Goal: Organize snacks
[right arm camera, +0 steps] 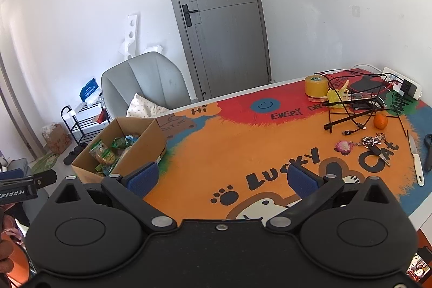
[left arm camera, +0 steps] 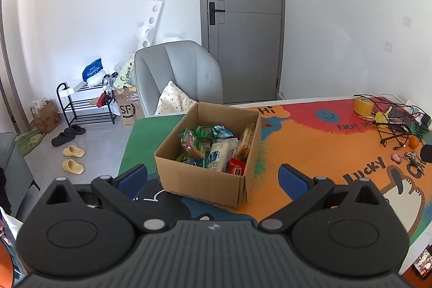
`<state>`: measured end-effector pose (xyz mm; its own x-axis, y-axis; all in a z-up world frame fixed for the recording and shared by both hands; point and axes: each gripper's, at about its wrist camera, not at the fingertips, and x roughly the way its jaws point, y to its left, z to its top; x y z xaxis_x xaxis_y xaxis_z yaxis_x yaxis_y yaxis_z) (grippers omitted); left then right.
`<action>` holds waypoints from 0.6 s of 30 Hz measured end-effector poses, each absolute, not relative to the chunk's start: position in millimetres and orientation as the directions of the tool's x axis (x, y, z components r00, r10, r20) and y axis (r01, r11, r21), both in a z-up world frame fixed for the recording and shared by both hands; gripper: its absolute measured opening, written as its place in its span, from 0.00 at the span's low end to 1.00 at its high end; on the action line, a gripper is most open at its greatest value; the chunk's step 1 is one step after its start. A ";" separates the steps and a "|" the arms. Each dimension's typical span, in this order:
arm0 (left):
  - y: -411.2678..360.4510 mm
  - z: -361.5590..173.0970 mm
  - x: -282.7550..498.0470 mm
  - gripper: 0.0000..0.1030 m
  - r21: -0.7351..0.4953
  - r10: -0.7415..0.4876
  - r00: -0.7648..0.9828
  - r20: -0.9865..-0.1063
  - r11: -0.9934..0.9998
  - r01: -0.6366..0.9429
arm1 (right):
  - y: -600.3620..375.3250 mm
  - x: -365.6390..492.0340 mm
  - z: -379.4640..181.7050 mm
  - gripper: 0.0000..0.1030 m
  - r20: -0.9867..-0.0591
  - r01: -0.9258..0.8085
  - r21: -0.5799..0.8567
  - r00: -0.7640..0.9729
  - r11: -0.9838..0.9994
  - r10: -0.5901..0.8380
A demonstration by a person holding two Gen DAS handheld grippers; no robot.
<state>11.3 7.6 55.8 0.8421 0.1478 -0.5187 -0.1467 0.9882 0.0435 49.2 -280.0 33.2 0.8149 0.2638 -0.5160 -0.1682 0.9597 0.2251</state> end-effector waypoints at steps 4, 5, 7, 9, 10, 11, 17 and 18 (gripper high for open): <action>4.2 54.3 12.0 1.00 0.046 0.137 0.842 -0.523 0.990 -0.132 | -279.5 47.0 33.1 1.00 -0.517 -0.163 0.223 0.816 0.961 0.259; 3.9 53.9 12.1 1.00 0.044 0.132 0.841 -0.524 0.991 -0.128 | -279.1 46.5 33.2 1.00 -0.517 -0.164 0.223 0.816 0.961 0.259; 3.9 53.1 12.6 0.99 0.041 0.126 0.839 -0.529 0.992 -0.123 | -278.7 45.9 33.4 1.00 -0.516 -0.168 0.220 0.816 0.961 0.261; 2.4 52.3 13.2 1.00 0.041 0.121 0.838 -0.531 0.992 -0.118 | -278.3 46.6 33.3 1.00 -0.517 -0.171 0.215 0.815 0.962 0.260; 2.1 52.0 13.6 1.00 0.040 0.118 0.838 -0.533 0.993 -0.115 | -278.0 46.9 33.1 1.00 -0.518 -0.171 0.215 0.815 0.961 0.261; 1.5 51.7 13.6 1.00 0.040 0.117 0.837 -0.534 0.993 -0.113 | -277.8 47.1 32.5 1.00 -0.520 -0.173 0.217 0.813 0.961 0.263; 1.4 51.1 12.3 1.00 0.030 0.097 0.840 -0.535 0.995 -0.095 | -276.8 47.4 31.5 1.00 -0.523 -0.173 0.216 0.811 0.961 0.263; 1.5 50.4 12.4 1.00 0.029 0.097 0.839 -0.536 0.995 -0.096 | -276.3 47.2 31.1 1.00 -0.523 -0.174 0.214 0.811 0.961 0.263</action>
<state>12.4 1.5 50.4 0.8385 0.0968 -0.5362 -0.0961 0.9949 0.0294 47.2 -276.3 31.1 0.8105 0.2633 -0.5232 -0.1740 0.9612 0.2141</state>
